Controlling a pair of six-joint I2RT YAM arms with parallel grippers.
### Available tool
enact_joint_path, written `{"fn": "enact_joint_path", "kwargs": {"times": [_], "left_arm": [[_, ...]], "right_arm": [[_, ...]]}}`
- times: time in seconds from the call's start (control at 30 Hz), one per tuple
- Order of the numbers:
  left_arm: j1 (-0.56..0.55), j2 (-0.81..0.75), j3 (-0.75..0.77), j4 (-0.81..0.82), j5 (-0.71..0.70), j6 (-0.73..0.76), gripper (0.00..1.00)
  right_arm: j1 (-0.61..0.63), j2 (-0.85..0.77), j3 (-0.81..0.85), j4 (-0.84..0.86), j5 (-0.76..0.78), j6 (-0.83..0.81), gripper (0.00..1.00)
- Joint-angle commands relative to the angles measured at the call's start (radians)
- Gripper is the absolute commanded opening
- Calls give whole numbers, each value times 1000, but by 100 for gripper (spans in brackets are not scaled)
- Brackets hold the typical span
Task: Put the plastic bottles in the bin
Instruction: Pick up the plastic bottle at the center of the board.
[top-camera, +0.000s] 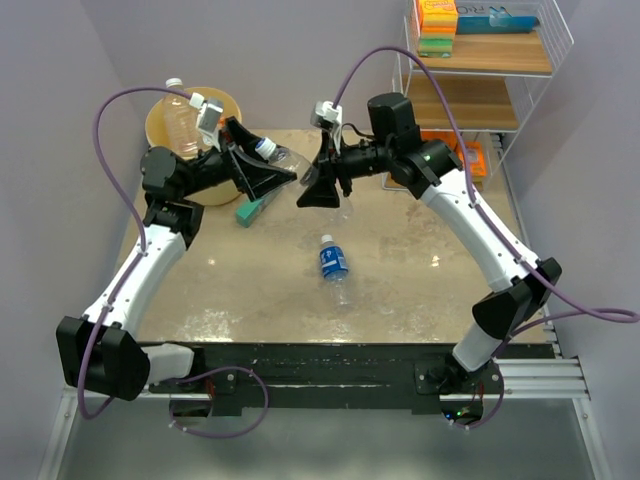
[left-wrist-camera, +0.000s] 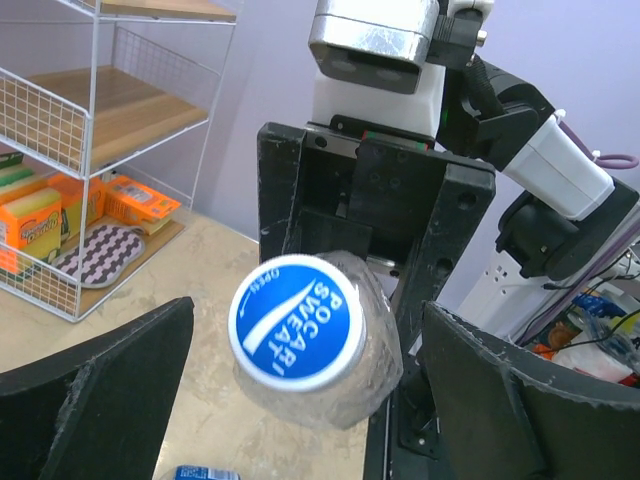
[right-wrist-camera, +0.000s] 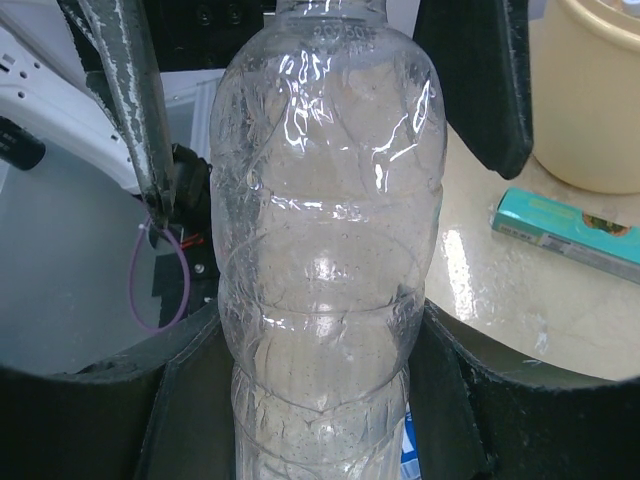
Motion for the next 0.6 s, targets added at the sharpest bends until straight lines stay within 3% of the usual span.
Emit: {"fn": "enact_joint_path", "kwargs": {"times": [0.0, 0.2, 0.57], "left_arm": [[-19, 13, 58, 33, 4, -6, 99], [-40, 31, 49, 38, 6, -3, 99], [-44, 36, 40, 38, 9, -3, 62]], "right_arm": [[16, 3, 40, 15, -22, -12, 44], [19, 5, 36, 12, -23, -23, 44], [21, 11, 33, 9, -13, -35, 49]]}}
